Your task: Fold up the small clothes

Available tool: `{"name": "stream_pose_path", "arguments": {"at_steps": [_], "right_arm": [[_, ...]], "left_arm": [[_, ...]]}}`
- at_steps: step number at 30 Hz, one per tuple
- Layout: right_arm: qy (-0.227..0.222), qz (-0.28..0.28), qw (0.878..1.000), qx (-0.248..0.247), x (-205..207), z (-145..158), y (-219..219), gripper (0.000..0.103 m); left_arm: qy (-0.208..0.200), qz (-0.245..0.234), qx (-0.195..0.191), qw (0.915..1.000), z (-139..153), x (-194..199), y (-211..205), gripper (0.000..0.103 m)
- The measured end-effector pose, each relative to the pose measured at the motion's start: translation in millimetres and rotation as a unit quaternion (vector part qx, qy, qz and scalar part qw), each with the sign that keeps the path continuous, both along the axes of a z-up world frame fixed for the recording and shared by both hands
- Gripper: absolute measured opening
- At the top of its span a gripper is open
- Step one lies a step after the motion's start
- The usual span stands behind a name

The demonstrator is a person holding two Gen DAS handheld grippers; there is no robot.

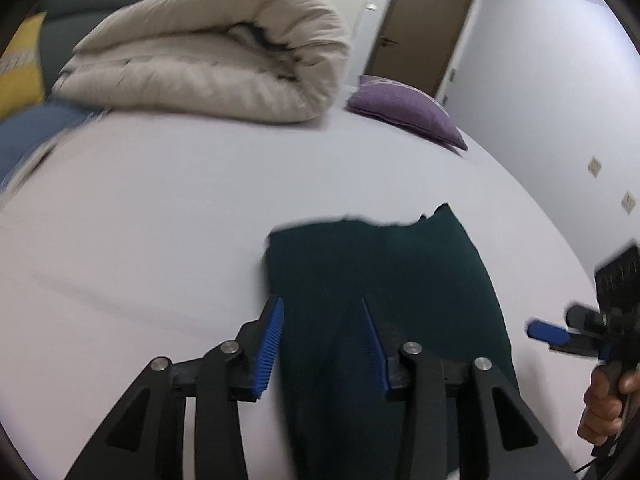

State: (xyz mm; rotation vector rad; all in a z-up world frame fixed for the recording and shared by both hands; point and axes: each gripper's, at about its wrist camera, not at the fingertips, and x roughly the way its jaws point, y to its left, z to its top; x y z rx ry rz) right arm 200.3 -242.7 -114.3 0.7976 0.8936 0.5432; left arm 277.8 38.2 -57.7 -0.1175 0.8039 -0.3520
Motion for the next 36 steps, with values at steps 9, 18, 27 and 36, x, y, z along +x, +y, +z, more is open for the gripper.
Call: {"name": "stream_pose_path", "arguments": {"at_steps": [9,18,27,36], "right_arm": [[0.028,-0.052,0.998,0.032,114,-34,-12,0.057],[0.058,-0.097,0.993,0.018,77,-44,-62,0.081],[0.104,-0.014,0.994,-0.038,59,-61,3,0.076],[0.124,-0.031,0.992,-0.023,70,-75,14,0.045]], "left_arm": [[0.067,0.010,0.019,0.9975,-53,63,-20,0.045],[0.082,0.049,-0.093,0.9910,-39,26,44,0.065],[0.195,-0.001,-0.171,0.9657,-72,34,39,0.065],[0.217,-0.012,-0.133,0.9670,-70,41,13,0.040]]}}
